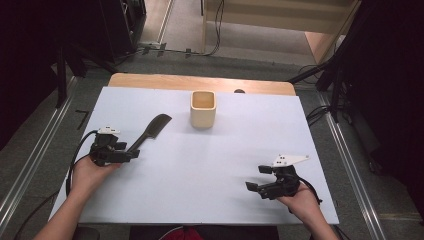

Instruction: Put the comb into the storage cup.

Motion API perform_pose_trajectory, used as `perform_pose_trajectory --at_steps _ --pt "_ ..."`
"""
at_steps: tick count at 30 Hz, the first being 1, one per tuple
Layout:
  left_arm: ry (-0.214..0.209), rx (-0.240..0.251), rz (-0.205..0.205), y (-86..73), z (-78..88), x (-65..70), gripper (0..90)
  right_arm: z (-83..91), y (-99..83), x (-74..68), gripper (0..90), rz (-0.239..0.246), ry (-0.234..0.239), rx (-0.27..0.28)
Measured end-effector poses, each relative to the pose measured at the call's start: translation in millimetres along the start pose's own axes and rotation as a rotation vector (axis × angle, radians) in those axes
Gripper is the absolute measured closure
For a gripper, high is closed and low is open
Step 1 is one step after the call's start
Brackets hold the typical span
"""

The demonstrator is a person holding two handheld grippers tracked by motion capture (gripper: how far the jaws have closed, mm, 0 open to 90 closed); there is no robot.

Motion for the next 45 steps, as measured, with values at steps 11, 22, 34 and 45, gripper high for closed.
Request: perform_pose_trajectory --at_steps 11,22,34,45 --pt "0.073 0.005 -0.044 -6.6 -5.8 6.2 43.1 -1.1 -0.1 -0.4 12.9 0.001 -0.001 -0.005" --pt "0.164 0.038 -0.064 -11.5 -7.5 13.2 57.5 -1.1 -0.1 -0.3 12.9 0.001 -0.003 -0.004" --pt "0.136 0.022 -0.027 -9.3 -7.2 16.2 73.1 -2.0 0.0 -0.9 12.9 0.002 0.000 -0.006" --pt "0.025 0.026 0.155 -5.9 -2.1 5.0 73.5 -1.8 0.1 -1.4 12.9 -0.004 0.009 -0.004"
Point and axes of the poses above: each handheld gripper's, and its own axes: z roughly backward along the jaws, y roughly out of its top, x roughly to its right, the point moved 3 cm from there along -z, roughly forward along the jaws, and after that the axes turned 7 degrees about -z, right-handed, at the moved point
